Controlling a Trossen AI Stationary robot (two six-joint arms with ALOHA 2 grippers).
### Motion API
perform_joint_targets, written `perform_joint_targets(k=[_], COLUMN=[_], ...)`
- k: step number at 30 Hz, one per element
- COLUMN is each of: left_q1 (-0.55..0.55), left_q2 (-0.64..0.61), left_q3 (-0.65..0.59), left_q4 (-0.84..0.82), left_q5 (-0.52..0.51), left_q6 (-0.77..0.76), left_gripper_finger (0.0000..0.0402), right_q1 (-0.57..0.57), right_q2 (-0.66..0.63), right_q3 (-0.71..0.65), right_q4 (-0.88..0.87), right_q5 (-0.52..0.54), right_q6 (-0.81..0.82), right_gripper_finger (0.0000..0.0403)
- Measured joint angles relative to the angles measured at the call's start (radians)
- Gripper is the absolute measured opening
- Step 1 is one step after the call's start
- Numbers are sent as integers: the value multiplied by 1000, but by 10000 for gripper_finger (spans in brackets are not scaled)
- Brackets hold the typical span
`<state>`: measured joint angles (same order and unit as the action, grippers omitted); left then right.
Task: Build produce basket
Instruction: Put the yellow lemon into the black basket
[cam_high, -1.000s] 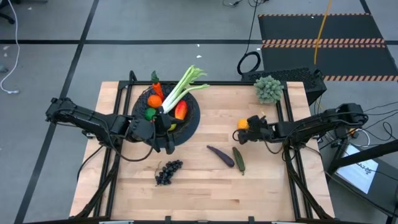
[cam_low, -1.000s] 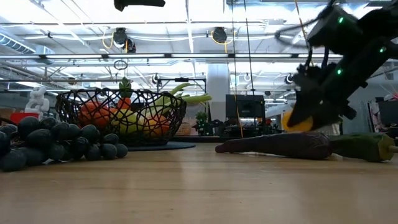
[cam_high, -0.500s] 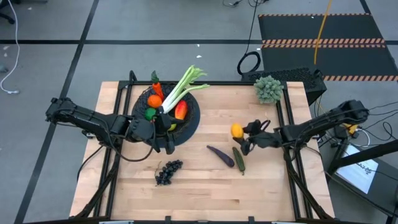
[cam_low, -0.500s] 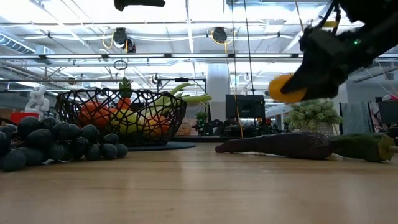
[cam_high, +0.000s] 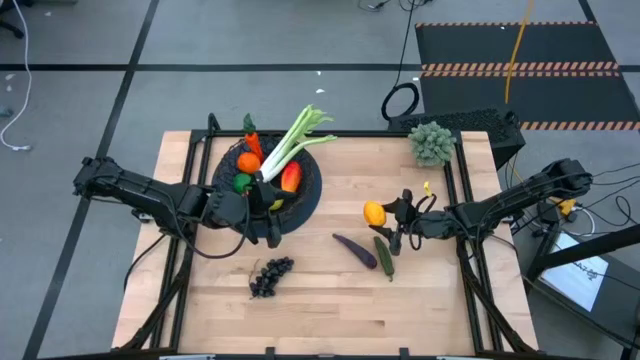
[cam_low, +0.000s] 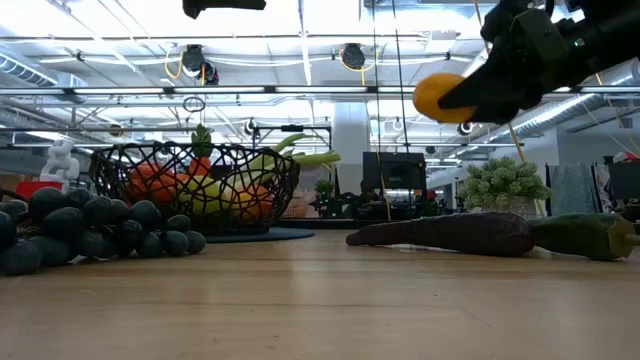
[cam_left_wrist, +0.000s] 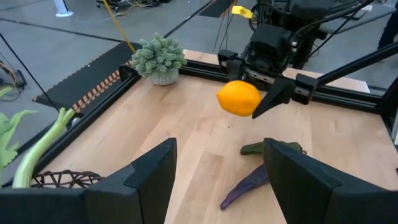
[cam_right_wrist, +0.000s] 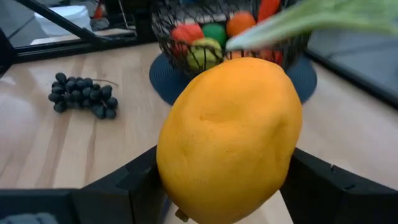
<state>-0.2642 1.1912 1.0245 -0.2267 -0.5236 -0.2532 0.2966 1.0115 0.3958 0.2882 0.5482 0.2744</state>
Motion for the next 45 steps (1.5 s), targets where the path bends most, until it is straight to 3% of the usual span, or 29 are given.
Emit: perform_joint_targets(k=[7,16,23,26,34,45], left_q1=[-28,-66,-100,-126,-146,-104], left_q2=[0,0,0,0,0,0], left_q3=[0,0,0,0,0,0], left_q4=[-7,-5,-29,-32,-3,60], left_q5=[2,2,-1,-1,-2,-2], left_q6=[-38,-33,-71,-74,-25,71], left_gripper_finger=[237,237,237,237,237,237], right_q1=[0,0,-3,-3,-3,-3], right_q2=[0,0,0,0,0,0], right_q3=[0,0,1,1,1,1], right_q4=[113,161,180,181,266,322], right_q5=[1,1,1,1,1,0], right_q6=[-274,-512,-911,-995,-830,-331], right_gripper_finger=[254,254,254,254,254,254])
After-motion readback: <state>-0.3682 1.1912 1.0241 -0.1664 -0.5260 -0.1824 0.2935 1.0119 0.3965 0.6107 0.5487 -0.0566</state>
